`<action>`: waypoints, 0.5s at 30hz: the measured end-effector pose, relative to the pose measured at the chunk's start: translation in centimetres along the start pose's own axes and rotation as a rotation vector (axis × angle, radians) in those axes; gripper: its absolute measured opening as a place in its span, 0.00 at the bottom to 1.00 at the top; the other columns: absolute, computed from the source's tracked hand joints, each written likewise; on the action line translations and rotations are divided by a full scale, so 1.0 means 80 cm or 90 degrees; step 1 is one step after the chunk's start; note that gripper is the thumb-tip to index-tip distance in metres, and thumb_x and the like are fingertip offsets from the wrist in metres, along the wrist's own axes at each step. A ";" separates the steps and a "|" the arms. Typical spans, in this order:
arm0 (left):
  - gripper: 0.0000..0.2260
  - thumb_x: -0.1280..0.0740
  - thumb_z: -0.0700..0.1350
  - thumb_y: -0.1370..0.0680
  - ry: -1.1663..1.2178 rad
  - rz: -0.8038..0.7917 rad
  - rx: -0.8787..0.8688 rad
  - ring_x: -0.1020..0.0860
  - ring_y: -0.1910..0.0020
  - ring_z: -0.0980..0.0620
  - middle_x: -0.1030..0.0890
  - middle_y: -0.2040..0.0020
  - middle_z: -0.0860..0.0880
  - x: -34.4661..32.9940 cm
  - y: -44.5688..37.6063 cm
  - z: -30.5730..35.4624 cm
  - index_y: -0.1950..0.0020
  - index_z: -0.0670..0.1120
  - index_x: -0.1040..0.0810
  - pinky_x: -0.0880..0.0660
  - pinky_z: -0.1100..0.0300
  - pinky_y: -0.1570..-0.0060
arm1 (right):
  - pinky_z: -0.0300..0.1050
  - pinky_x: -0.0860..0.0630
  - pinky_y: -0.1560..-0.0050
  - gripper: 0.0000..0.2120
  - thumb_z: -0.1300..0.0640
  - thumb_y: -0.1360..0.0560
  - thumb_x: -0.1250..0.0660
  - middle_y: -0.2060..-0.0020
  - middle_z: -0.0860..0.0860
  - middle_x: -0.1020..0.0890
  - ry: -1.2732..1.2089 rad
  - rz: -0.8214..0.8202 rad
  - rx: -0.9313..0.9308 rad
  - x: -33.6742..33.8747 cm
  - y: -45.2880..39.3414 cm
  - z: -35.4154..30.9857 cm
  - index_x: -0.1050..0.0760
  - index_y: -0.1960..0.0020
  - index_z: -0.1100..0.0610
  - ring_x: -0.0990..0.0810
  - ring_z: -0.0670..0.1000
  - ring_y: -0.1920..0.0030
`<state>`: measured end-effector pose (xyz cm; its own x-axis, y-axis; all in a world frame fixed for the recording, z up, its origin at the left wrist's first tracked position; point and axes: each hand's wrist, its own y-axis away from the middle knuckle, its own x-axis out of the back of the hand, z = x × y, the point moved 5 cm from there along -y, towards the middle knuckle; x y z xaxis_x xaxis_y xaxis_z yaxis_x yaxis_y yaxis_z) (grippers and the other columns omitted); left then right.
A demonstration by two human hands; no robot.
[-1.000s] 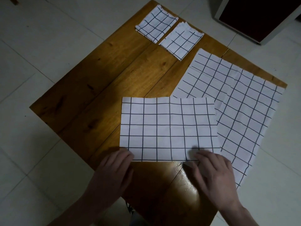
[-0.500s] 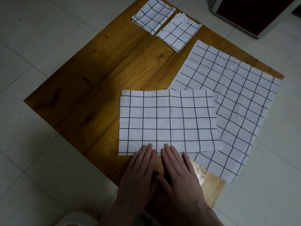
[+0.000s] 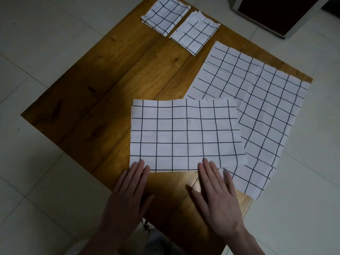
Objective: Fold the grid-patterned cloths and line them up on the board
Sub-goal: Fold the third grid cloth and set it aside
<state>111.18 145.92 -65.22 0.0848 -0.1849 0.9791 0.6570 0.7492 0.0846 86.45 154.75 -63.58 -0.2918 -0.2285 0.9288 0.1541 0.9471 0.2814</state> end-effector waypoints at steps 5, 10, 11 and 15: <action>0.29 0.45 0.58 0.14 0.000 0.023 0.024 0.40 0.17 0.42 0.40 0.16 0.42 0.001 0.004 0.001 0.17 0.41 0.36 0.35 0.39 0.24 | 0.59 0.52 0.19 0.33 0.36 0.15 0.55 0.16 0.46 0.49 -0.028 0.049 -0.076 0.013 0.005 0.037 0.51 0.15 0.51 0.52 0.48 0.16; 0.29 0.43 0.56 0.15 0.011 0.048 0.042 0.40 0.17 0.42 0.39 0.16 0.42 0.001 0.008 0.002 0.18 0.42 0.35 0.35 0.39 0.24 | 0.59 0.55 0.18 0.32 0.36 0.15 0.58 0.16 0.46 0.51 -0.036 0.057 -0.146 0.018 0.005 0.068 0.54 0.15 0.50 0.54 0.47 0.16; 0.28 0.43 0.56 0.15 0.009 0.050 0.043 0.39 0.17 0.42 0.39 0.16 0.42 0.000 0.009 0.001 0.18 0.42 0.35 0.34 0.38 0.24 | 0.59 0.56 0.18 0.33 0.36 0.15 0.59 0.16 0.45 0.52 -0.034 0.053 -0.150 0.018 0.005 0.071 0.54 0.15 0.50 0.55 0.47 0.16; 0.28 0.42 0.56 0.15 -0.004 0.052 0.038 0.38 0.18 0.41 0.38 0.16 0.42 -0.002 0.014 0.000 0.18 0.42 0.34 0.33 0.37 0.25 | 0.57 0.58 0.18 0.34 0.34 0.16 0.59 0.16 0.45 0.55 -0.015 0.035 -0.158 0.016 0.004 0.068 0.57 0.15 0.50 0.56 0.48 0.16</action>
<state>111.90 146.74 -65.32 0.1317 -0.1178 0.9843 0.6017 0.7986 0.0151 80.96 156.02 -63.58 -0.2978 -0.1695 0.9395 0.3972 0.8729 0.2834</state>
